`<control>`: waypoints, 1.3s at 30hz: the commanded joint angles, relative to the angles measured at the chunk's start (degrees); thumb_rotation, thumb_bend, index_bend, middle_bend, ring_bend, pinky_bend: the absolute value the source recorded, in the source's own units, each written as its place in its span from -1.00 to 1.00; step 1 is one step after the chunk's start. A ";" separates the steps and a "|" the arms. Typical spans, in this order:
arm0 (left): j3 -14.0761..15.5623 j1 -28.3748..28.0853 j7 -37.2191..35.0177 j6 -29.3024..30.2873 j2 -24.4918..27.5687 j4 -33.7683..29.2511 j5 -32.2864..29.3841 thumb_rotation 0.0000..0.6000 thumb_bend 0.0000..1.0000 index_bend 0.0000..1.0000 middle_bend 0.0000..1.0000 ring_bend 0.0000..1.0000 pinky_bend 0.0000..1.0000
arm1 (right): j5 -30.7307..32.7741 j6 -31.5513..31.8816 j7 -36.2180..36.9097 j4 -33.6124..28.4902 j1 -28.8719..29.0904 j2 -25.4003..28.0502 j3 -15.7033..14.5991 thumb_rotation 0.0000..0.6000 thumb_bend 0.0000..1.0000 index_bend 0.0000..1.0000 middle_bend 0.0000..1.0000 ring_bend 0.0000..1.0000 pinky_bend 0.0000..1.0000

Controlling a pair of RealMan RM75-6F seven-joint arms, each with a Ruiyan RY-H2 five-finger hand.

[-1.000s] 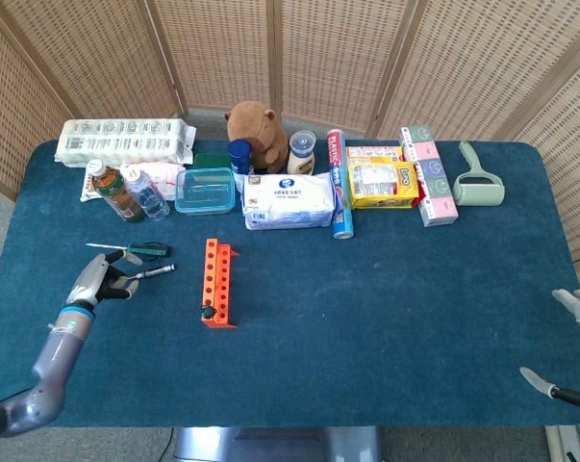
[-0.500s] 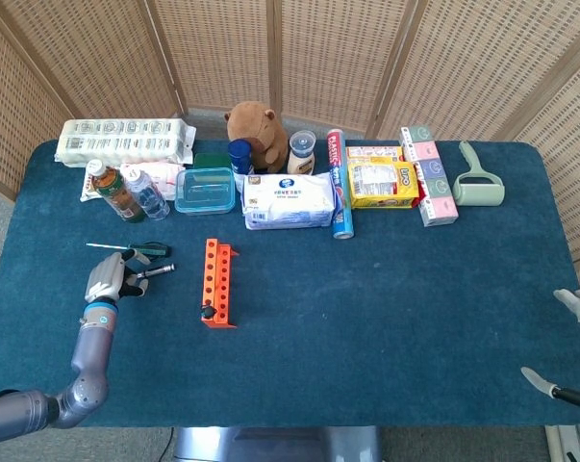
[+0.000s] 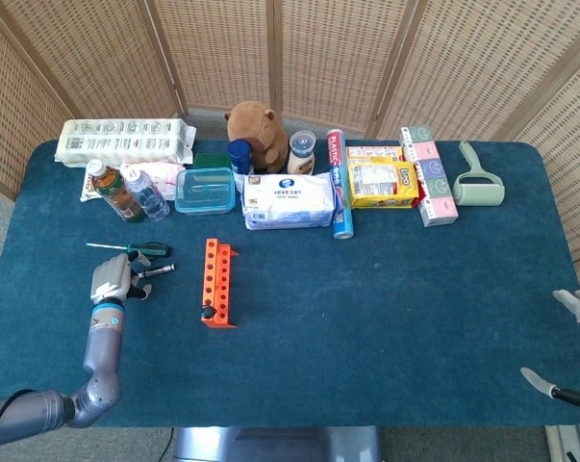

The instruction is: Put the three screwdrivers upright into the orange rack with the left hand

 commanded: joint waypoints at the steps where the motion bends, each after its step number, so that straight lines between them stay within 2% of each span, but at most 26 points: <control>1: -0.68 0.11 0.84 0.05 -0.46 0.60 -0.18 1.00 -0.44 -0.20 0.96 0.95 0.90 | 0.03 0.02 0.05 0.05 -0.01 0.01 0.01 1.00 -0.94 -0.86 -0.70 -0.83 -0.95; 13: -2.25 0.75 2.24 -2.49 -1.07 1.11 0.30 1.00 -0.60 -0.20 0.95 0.95 0.90 | 0.16 0.10 0.17 0.07 -0.06 0.04 0.05 1.00 -0.94 -0.86 -0.70 -0.83 -0.95; 23: -2.58 1.15 3.45 -2.38 -0.74 0.11 1.16 1.00 -0.62 -0.20 0.95 0.95 0.90 | 0.13 0.15 0.27 0.09 -0.07 0.04 0.05 1.00 -0.94 -0.86 -0.70 -0.83 -0.96; 34: -2.11 1.02 5.29 -5.38 0.34 -0.67 0.63 1.00 -0.69 -0.39 0.95 0.95 0.90 | 0.32 0.14 0.57 0.24 -0.09 0.08 0.12 1.00 -0.93 -0.86 -0.70 -0.83 -0.95; 39: -1.99 1.29 4.28 -7.52 1.57 -1.48 1.26 1.00 -0.69 -0.41 0.95 0.95 0.90 | 0.29 0.27 0.58 0.22 -0.13 0.10 0.15 1.00 -0.93 -0.86 -0.70 -0.83 -0.95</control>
